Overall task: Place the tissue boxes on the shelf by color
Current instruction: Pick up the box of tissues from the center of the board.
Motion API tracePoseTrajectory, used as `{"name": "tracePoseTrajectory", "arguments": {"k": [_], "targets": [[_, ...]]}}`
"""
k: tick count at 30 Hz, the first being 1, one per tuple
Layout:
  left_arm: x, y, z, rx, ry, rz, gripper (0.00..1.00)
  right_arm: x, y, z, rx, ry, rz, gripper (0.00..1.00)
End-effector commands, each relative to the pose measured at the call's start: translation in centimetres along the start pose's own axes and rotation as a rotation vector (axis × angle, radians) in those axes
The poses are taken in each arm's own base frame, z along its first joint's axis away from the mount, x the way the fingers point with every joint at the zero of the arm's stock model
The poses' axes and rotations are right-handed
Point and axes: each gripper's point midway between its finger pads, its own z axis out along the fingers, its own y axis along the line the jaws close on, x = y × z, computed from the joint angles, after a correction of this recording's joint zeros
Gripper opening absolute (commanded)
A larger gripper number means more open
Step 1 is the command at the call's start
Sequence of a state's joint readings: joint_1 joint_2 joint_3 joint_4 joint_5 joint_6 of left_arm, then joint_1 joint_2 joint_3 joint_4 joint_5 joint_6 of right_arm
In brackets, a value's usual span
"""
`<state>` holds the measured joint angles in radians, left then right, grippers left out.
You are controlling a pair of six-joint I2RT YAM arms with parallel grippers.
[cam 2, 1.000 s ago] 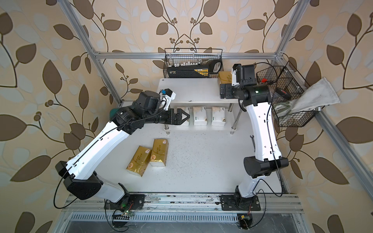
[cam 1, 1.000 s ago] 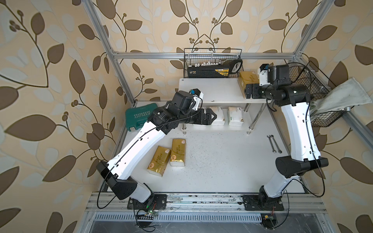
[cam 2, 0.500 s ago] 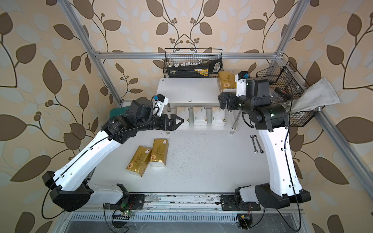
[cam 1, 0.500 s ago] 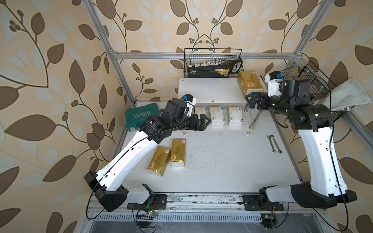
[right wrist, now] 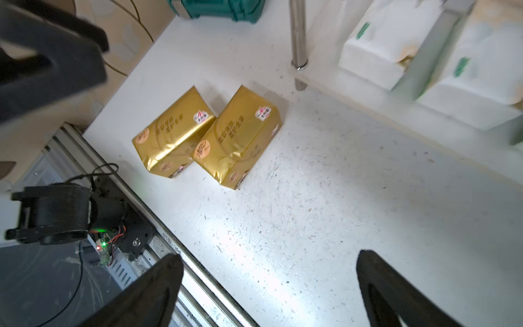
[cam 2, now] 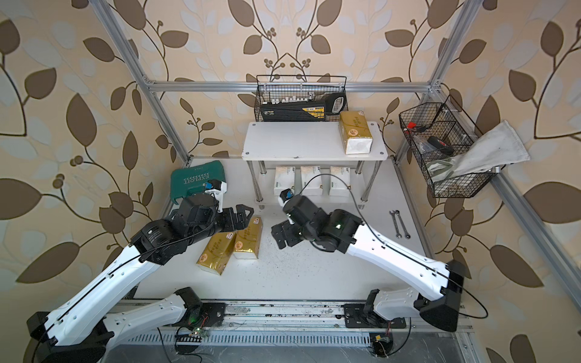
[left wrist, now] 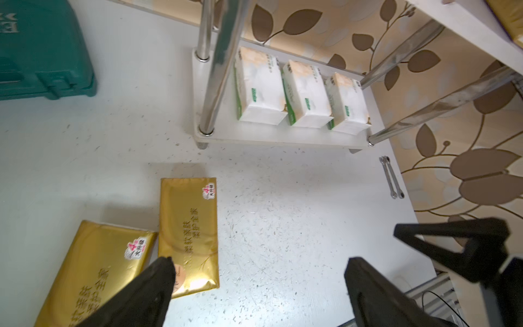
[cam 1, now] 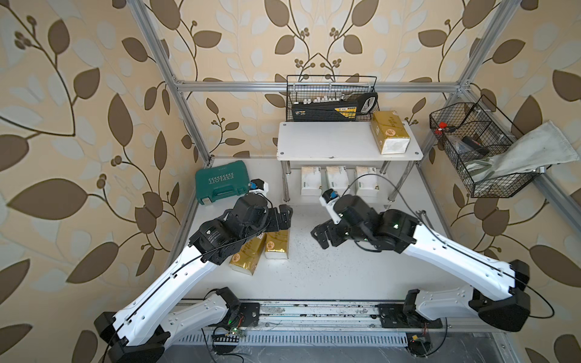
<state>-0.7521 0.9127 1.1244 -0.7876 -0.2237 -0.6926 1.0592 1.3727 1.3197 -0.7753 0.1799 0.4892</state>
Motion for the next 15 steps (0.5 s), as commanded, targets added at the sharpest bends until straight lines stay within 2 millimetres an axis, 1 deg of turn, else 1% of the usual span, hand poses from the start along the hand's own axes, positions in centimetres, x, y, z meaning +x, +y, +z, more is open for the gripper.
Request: {"name": "tracePoseTrajectory", "arguments": {"k": [1, 4, 6, 7, 9, 12, 15], "targets": [[0.0, 3.9, -1.5, -0.146, -0.071, -0.063, 0.99, 0.1, 3.7, 3.4, 0.005, -0.059, 0.050, 0.99], [0.5, 6.5, -2.6, -0.241, -0.100, -0.095, 0.99, 1.2, 6.4, 6.5, 0.015, -0.044, 0.025, 0.99], [0.7, 8.0, -3.4, -0.296, -0.120, -0.118, 0.99, 1.6, 7.3, 8.3, 0.019, -0.023, 0.035, 0.99], [0.8, 8.7, -3.8, -0.327, -0.130, -0.134, 0.99, 1.9, 7.4, 9.2, 0.033, -0.012, 0.043, 0.99], [0.9, 10.1, -4.8, -0.386, -0.147, -0.172, 0.99, 1.9, 7.5, 10.4, 0.048, -0.013, 0.060, 0.99], [0.8, 11.1, -5.9, -0.422, -0.174, -0.220, 0.99, 1.7, 8.0, 11.6, 0.049, -0.023, 0.081, 0.99], [0.3, 11.4, -6.7, -0.435, -0.196, -0.231, 0.99, 0.9, 8.6, 12.6, 0.050, -0.042, 0.090, 0.99]]}}
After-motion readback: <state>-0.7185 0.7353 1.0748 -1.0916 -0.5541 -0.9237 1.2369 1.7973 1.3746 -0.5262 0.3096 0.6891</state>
